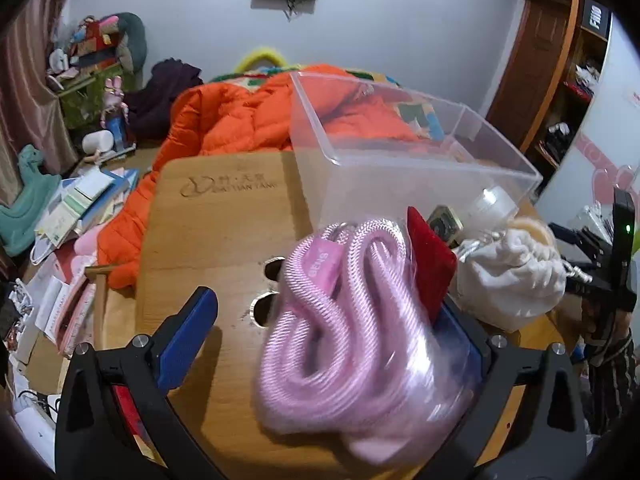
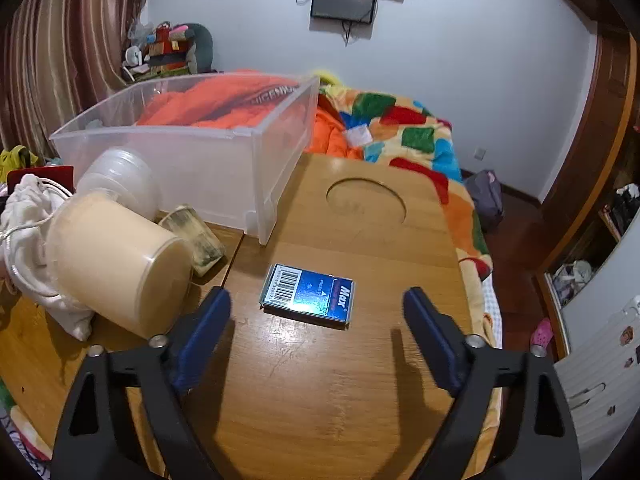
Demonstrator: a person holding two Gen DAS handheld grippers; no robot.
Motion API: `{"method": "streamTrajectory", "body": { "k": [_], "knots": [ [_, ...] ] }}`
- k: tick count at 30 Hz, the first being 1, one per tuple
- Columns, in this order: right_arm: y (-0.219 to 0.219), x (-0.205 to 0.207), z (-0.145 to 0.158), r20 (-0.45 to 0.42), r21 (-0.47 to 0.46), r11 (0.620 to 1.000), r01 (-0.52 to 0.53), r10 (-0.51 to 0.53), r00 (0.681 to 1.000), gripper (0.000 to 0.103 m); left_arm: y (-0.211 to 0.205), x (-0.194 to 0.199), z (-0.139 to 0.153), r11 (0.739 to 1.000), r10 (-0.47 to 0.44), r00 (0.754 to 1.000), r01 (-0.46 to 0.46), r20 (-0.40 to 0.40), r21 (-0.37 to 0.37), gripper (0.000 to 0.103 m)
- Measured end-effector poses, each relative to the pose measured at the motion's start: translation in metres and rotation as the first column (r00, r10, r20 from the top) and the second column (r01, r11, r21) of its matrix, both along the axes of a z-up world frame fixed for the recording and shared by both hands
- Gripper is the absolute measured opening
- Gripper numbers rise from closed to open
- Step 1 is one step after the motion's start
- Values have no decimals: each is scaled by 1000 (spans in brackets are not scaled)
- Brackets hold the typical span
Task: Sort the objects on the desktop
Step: 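Grasp the pink round disc with the left tool while the right tool grasps the blue Max card box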
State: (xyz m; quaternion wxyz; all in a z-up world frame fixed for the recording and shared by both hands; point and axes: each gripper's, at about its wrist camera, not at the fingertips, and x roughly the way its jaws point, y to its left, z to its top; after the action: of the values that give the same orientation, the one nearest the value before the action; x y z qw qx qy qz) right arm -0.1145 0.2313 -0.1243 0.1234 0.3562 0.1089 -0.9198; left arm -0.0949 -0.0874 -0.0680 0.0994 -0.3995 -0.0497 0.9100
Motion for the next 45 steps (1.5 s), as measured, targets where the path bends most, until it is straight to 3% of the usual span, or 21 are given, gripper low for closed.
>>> {"method": "streamTrajectory", "body": {
  "k": [3, 9, 16, 22, 31, 35, 38, 45],
  "knots": [
    [1, -6, -4, 36, -12, 1000, -3, 3, 999, 74, 4, -2, -9, 1000, -27, 999, 27, 27, 0, 103],
    [4, -9, -7, 69, -39, 999, -10, 13, 998, 74, -14, 3, -15, 994, -47, 997, 41, 66, 97, 103],
    [7, -14, -8, 88, -71, 997, -22, 28, 996, 74, -35, 24, -2, 971, -108, 994, 100, 23, 215, 103],
    [5, -14, -9, 89, -70, 997, -32, 38, 995, 74, -32, 55, 9, 975, -127, 991, 131, -32, 182, 103],
    [5, -13, -8, 89, -79, 997, -25, 32, 996, 74, -1, 90, 3, 979, -99, 995, 93, 24, 180, 103],
    [5, -11, -8, 84, -81, 996, -25, 32, 996, 74, 32, 95, 0, 980, -171, 985, 169, 8, 102, 103],
    [5, -9, -8, 82, -86, 996, -26, 33, 996, 74, 53, 97, -4, 973, -216, 976, 215, 3, 84, 103],
    [3, -9, -9, 79, -75, 997, -24, 30, 996, 73, 83, 102, -19, 975, -209, 978, 207, -20, -78, 103]
  ]
}}
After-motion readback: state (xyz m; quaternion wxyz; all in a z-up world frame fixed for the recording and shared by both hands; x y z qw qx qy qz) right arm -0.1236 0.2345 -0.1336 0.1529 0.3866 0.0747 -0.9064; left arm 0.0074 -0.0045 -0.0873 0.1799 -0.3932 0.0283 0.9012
